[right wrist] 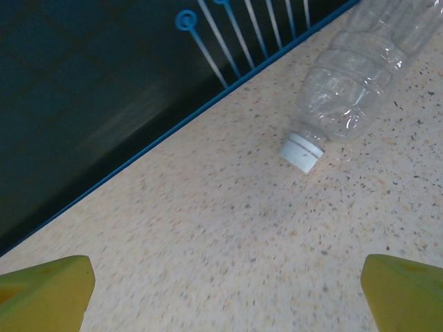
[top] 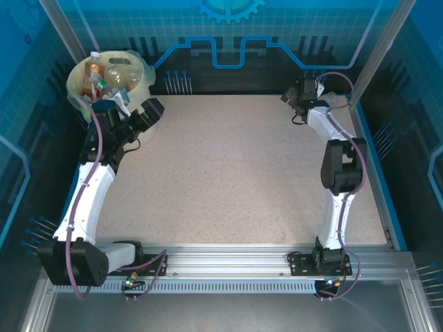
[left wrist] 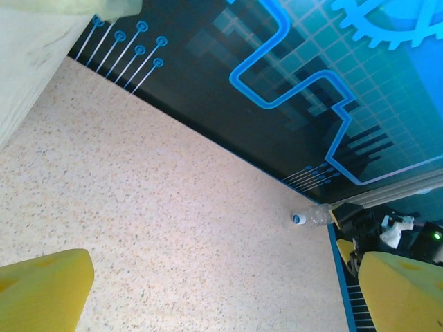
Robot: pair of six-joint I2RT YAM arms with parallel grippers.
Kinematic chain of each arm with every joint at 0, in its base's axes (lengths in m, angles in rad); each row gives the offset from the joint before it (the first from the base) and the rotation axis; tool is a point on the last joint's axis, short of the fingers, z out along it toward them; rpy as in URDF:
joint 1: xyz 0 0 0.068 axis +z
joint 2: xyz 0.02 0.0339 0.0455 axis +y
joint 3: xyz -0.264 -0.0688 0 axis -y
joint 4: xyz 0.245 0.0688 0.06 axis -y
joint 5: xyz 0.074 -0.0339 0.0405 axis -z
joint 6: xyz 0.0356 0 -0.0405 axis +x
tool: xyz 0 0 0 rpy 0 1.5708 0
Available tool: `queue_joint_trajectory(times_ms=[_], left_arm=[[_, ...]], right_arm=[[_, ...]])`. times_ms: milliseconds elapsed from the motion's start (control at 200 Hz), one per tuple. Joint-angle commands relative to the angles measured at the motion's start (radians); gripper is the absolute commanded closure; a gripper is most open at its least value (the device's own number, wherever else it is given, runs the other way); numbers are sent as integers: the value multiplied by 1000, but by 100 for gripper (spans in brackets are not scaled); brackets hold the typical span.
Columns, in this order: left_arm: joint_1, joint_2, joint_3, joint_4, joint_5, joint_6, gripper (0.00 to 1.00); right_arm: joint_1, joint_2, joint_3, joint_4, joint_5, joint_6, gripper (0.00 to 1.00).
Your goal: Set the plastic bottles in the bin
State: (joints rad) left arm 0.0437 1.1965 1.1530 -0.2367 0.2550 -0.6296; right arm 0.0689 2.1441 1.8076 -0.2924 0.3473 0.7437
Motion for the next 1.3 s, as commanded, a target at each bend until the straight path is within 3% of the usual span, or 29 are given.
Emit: queue_joint_trajectory(times_ms=[0, 240, 325, 385, 525, 760, 1085, 1296], left_arm=[[-5, -51, -42, 16, -18, -9, 1], [-5, -81, -142, 38, -4, -60, 1], [-4, -76, -157, 46, -22, -50, 1], [-5, -59, -149, 36, -28, -30, 1], [-5, -7, -121, 11, -35, -6, 1], [-5, 58, -115, 40, -35, -12, 1], [-5, 83, -105, 42, -34, -20, 1], [-7, 77, -112, 25, -19, -8, 1]], right_arm=[[-18, 129, 150, -93, 146, 60, 0], [-32, 543, 755, -387, 292, -127, 0], [-36, 628, 868, -392, 310, -190, 0], [-41, 644, 868, -367, 329, -202, 0], [-94, 649, 859, -353, 243, -139, 1], [-193, 713, 944, -420, -48, -123, 12], [-208, 675, 901, -442, -27, -195, 32], [-207, 583, 765, -380, -40, -254, 47]])
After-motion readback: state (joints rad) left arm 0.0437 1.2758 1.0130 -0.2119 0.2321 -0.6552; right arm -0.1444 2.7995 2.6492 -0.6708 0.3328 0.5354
